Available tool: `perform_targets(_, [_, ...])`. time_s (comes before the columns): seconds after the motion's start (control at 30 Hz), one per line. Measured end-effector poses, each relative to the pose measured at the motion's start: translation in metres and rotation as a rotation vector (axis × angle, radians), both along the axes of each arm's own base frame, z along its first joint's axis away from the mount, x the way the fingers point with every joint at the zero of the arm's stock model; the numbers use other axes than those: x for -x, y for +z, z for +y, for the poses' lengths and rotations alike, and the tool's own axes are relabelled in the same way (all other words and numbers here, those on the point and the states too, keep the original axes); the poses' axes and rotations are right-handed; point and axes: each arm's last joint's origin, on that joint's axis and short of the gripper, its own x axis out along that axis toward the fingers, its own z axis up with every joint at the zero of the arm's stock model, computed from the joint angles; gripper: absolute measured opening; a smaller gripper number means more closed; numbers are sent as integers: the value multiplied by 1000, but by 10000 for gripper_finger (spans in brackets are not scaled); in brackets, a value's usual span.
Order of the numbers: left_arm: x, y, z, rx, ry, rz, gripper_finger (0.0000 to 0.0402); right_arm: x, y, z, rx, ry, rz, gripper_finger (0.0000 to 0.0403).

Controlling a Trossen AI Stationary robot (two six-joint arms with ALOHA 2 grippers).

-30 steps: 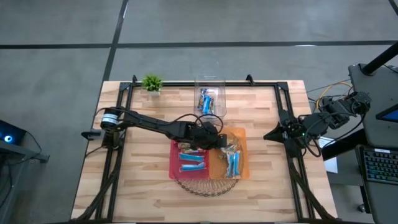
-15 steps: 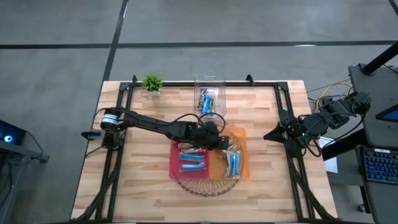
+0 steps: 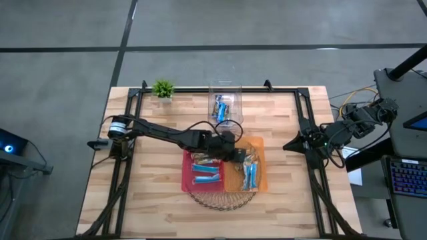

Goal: Pick and place Granola Bars by type
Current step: Return to Home Position

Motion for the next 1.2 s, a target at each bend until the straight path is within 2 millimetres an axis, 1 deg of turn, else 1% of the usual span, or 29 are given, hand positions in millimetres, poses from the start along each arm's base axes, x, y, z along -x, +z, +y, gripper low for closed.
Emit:
perform_targets(0.07, [1,-1,0,-19,-82,12,5,0,0,0,-2,0,-3,9])
perform_targets(0.17, [6,8,-4,-87,-330,-26,5,-1,1,0,0,-5,-19,9])
perform_targets(0.23, [12,22,-8,-146,-456,-88,5,-1,2,-1,9,-36,-28,9])
perform_targets(0.33, [25,49,-11,-258,-524,-182,5,-2,2,-2,21,-88,-43,9])
perform_targets(0.43, [45,78,-12,-416,-539,-260,5,-3,4,-2,61,-90,-74,9])
perform_targets(0.53, [74,107,-11,-566,-511,-332,5,-6,11,-1,107,-73,-149,8])
perform_targets(0.6, [96,122,-9,-638,-489,-371,5,-8,16,0,147,-45,-205,8])
perform_targets(0.7, [128,136,-5,-715,-482,-418,5,-10,20,0,191,-44,-268,9])
perform_targets(0.8, [159,146,0,-749,-450,-460,5,-10,19,-1,213,-87,-296,8])
perform_targets(0.9, [189,153,5,-677,-393,-511,5,-8,9,-3,216,-94,-303,9])
perform_targets(0.97, [204,156,7,-606,-354,-535,5,-6,1,-4,205,-96,-324,9])
perform_targets(1.07, [221,153,9,-490,-303,-549,5,-6,-9,-4,184,-101,-398,9])
perform_targets(1.1, [226,150,10,-488,-302,-548,5,-6,-12,-4,185,-102,-431,9])
perform_targets(1.2, [236,138,12,-605,-351,-541,5,-6,-18,-5,186,-104,-531,9])
